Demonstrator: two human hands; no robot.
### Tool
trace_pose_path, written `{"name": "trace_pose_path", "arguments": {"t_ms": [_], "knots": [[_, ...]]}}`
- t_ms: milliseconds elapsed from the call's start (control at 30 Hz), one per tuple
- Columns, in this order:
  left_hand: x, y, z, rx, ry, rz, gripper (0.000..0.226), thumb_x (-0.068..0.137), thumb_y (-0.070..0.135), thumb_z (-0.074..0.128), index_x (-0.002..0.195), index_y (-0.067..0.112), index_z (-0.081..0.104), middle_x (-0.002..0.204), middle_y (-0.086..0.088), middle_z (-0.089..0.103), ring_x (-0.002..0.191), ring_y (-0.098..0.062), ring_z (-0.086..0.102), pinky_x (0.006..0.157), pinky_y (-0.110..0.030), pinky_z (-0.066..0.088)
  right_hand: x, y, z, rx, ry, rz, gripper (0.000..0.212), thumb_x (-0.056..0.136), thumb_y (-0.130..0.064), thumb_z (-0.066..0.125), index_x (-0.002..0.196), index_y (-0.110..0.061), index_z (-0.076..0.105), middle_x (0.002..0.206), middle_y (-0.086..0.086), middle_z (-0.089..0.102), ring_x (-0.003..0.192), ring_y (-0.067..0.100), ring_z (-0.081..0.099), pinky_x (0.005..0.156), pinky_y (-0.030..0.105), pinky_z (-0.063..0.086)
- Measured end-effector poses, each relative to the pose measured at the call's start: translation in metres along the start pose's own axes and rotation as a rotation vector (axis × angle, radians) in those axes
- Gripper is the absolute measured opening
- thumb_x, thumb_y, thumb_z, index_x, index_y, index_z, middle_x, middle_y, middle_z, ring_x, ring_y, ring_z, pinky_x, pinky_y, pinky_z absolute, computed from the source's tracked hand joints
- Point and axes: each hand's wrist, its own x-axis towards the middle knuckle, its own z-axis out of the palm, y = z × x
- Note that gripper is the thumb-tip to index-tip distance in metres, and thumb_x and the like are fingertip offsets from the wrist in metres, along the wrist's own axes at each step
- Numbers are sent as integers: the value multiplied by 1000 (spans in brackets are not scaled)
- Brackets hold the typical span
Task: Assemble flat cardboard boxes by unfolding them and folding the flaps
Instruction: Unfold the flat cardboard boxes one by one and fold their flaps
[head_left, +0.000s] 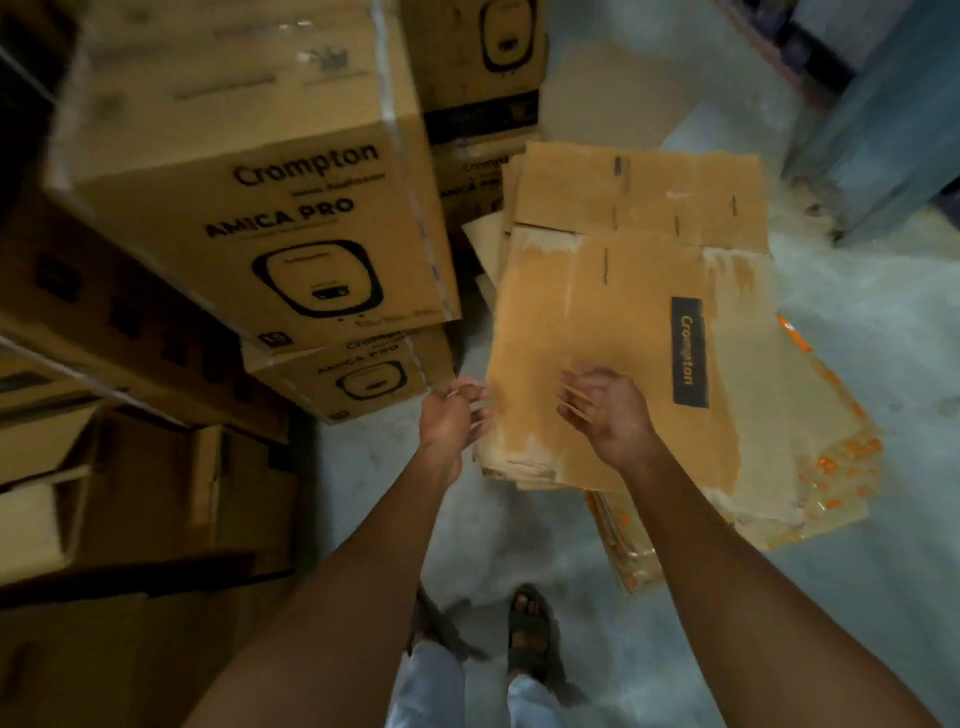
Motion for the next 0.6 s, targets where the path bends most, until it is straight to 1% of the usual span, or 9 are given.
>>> {"name": "trace_pose_path", "arguments": {"t_ms": [100, 167, 233, 300, 400, 467, 533, 600], "knots": [[-9, 25, -56, -85, 50, 59, 11, 104, 15, 54, 107, 17, 65, 108, -6, 72, 91, -22, 69, 88, -39, 58, -9, 1, 59, -100, -100, -2, 17, 99, -5, 52, 108, -13, 64, 101, 9, 71, 83, 22, 64, 71, 32, 53], [-16, 39, -105, -135, 138, 112, 15, 103, 19, 55, 112, 16, 66, 109, -8, 73, 90, -21, 70, 85, -38, 60, -18, 8, 106, -187, -182, -12, 20, 97, -5, 54, 114, -11, 64, 101, 8, 72, 84, 22, 66, 73, 32, 54], [-26, 52, -158, -202, 264, 158, 17, 103, 21, 55, 114, 16, 67, 107, -10, 74, 88, -21, 71, 78, -34, 60, -31, 20, 159, -273, -270, 5, 23, 98, -4, 52, 118, -8, 63, 101, 8, 72, 86, 23, 67, 74, 33, 54], [-42, 63, -210, -294, 394, 184, 15, 104, 19, 55, 113, 15, 66, 103, -7, 74, 85, -20, 70, 74, -31, 58, -49, 37, 213, -354, -372, 34, 22, 99, -4, 50, 117, -9, 62, 100, 7, 72, 86, 22, 66, 75, 33, 53], [-68, 69, -292, -431, 526, 216, 17, 105, 19, 54, 119, 15, 62, 105, -6, 71, 87, -20, 69, 79, -32, 57, -83, 70, 289, -460, -535, 78, 21, 99, -3, 49, 112, -11, 64, 99, 7, 72, 85, 22, 66, 74, 34, 53], [-86, 67, -342, -503, 595, 224, 20, 105, 20, 55, 123, 14, 62, 108, -6, 71, 90, -20, 70, 78, -31, 57, -105, 94, 331, -542, -638, 85, 22, 98, -3, 51, 114, -10, 65, 99, 7, 73, 86, 23, 67, 73, 34, 53], [-101, 61, -385, -539, 694, 232, 21, 105, 21, 55, 122, 14, 63, 110, -8, 72, 93, -20, 71, 80, -30, 59, -124, 118, 368, -619, -723, 89, 23, 98, -4, 54, 116, -10, 67, 102, 8, 75, 89, 24, 69, 74, 35, 55], [-116, 53, -418, -538, 796, 261, 19, 104, 17, 56, 121, 12, 64, 109, -10, 72, 90, -21, 70, 79, -30, 59, -142, 143, 397, -702, -790, 105, 23, 99, -6, 54, 117, -11, 67, 104, 9, 75, 92, 24, 70, 79, 37, 57]]}}
